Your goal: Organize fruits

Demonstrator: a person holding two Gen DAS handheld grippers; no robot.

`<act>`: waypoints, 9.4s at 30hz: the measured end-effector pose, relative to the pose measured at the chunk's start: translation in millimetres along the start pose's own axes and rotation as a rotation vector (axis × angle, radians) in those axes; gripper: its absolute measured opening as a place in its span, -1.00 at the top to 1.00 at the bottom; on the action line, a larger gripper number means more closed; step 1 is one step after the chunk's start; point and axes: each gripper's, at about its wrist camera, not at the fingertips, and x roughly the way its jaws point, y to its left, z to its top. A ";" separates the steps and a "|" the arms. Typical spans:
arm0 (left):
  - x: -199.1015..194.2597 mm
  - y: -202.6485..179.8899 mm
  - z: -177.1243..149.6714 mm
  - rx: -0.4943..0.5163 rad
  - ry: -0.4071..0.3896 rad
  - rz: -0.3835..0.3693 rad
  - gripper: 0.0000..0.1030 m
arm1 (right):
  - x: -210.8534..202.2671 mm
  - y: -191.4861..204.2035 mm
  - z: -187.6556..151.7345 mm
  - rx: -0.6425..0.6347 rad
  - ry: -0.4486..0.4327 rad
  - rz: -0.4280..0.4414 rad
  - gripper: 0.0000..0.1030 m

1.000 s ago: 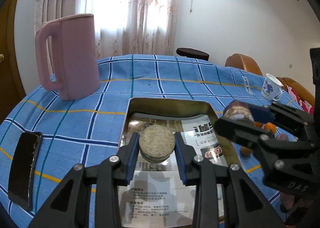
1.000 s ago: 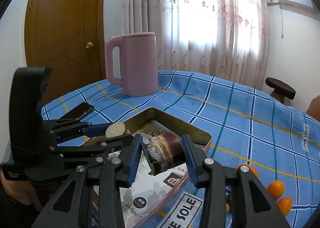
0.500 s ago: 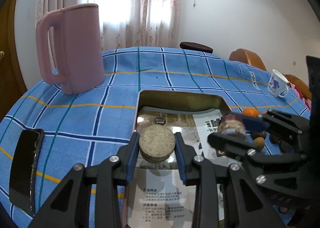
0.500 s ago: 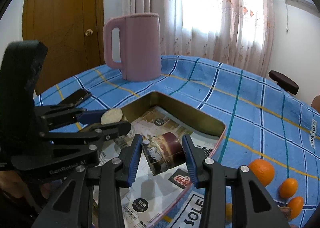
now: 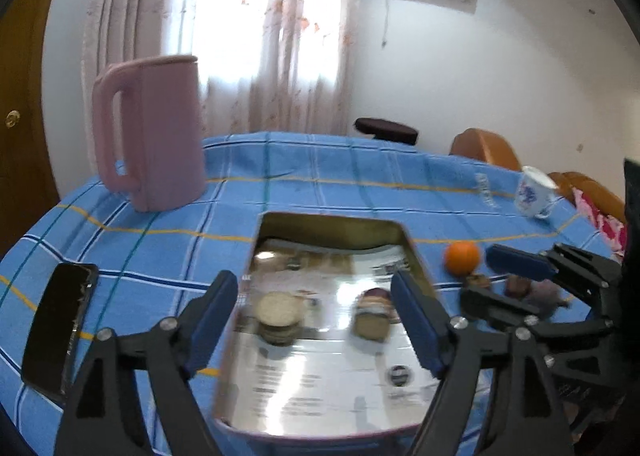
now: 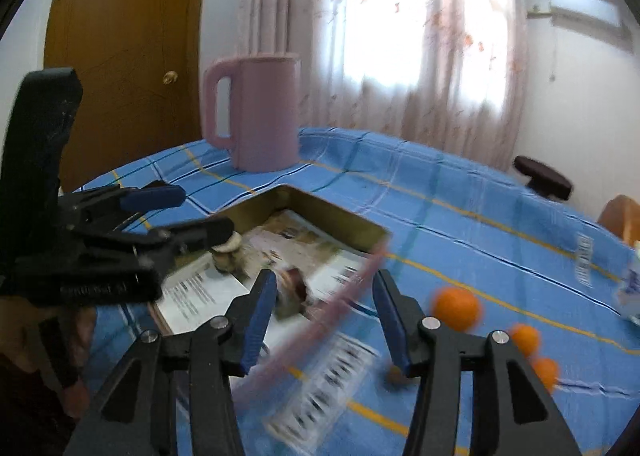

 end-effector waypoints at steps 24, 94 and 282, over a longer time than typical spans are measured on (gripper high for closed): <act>42.7 -133.4 -21.9 0.205 0.141 -0.162 -0.26 | -16.7 -95.8 -69.3 0.120 0.245 -0.269 -0.05; 27.6 -113.8 -0.7 0.161 0.044 -0.152 0.50 | -66.6 -84.4 -45.6 0.143 -0.097 -0.213 -0.04; 41.7 -186.5 -0.9 0.201 -0.071 -0.244 0.16 | -93.4 -134.8 -63.9 0.229 -0.169 -0.295 0.47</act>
